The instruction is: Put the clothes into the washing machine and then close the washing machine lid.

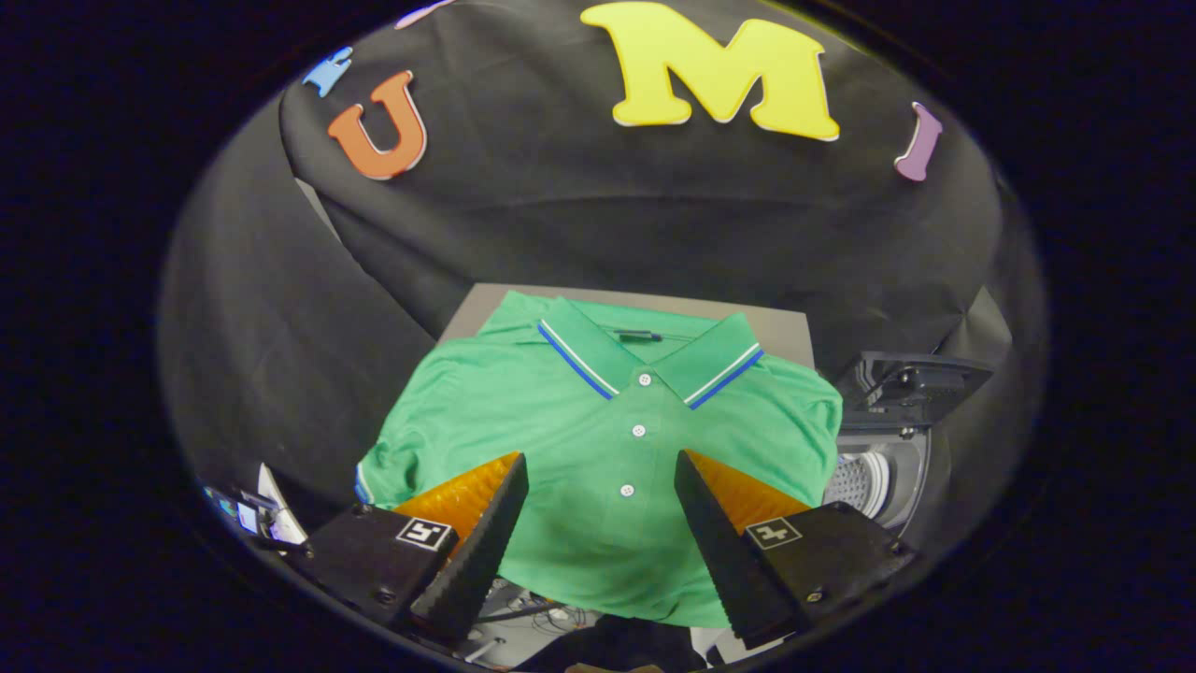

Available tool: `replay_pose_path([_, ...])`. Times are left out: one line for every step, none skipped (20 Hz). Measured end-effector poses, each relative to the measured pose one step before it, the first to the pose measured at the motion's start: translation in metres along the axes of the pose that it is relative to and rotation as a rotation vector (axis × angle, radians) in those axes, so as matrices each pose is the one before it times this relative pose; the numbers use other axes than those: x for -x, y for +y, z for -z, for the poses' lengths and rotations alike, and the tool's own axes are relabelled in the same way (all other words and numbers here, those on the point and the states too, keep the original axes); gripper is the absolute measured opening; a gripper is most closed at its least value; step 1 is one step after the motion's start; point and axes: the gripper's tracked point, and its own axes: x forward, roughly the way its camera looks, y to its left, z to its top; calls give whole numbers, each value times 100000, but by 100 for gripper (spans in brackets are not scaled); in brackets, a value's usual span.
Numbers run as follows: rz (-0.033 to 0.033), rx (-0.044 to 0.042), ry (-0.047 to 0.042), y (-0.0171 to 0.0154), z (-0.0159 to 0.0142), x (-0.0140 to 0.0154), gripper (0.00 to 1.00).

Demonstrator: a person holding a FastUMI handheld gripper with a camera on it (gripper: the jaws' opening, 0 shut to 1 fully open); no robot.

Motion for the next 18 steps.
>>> replay_pose_path([1217,1407,2093,-153,-137,-596,99])
replay_pose_path([1738,1447,825,-179,-327,-428,99])
replay_pose_path([1923,1998,269,-135,-441,-388,99])
replay_pose_path([1124,1705,341,33,-223,-309,99])
replay_pose_path([403,79,422,100,-251,-214,99])
replay_pose_path([1184,-864,635,-37,-98,-166,99])
replay_pose_path([1578,-500,883,-210,-125,-244,99])
replay_pose_path([1060,-136,1166,-30,-51,-17,99])
replay_pose_path([375,382,918,-25,-137,-52,98])
replay_pose_path([47,309,1228,84,88,-235,98])
replay_pose_path([-77,-223,1811,197,161,-161,98])
replay_pose_path([-313,-194,2039,173,465,-280,98])
replay_pose_path([-513,-484,1896,206,272,-229,98])
replay_pose_path([312,-1260,1218,-7,276,-277,98])
replay_pose_path([646,-1201,17,-150,-99,-305,98])
replay_pose_path([356,-186,306,-97,36,-249,97])
replay_pose_path([343,25,912,-33,67,-191,95])
replay_pose_path([484,414,1080,95,264,-280,93])
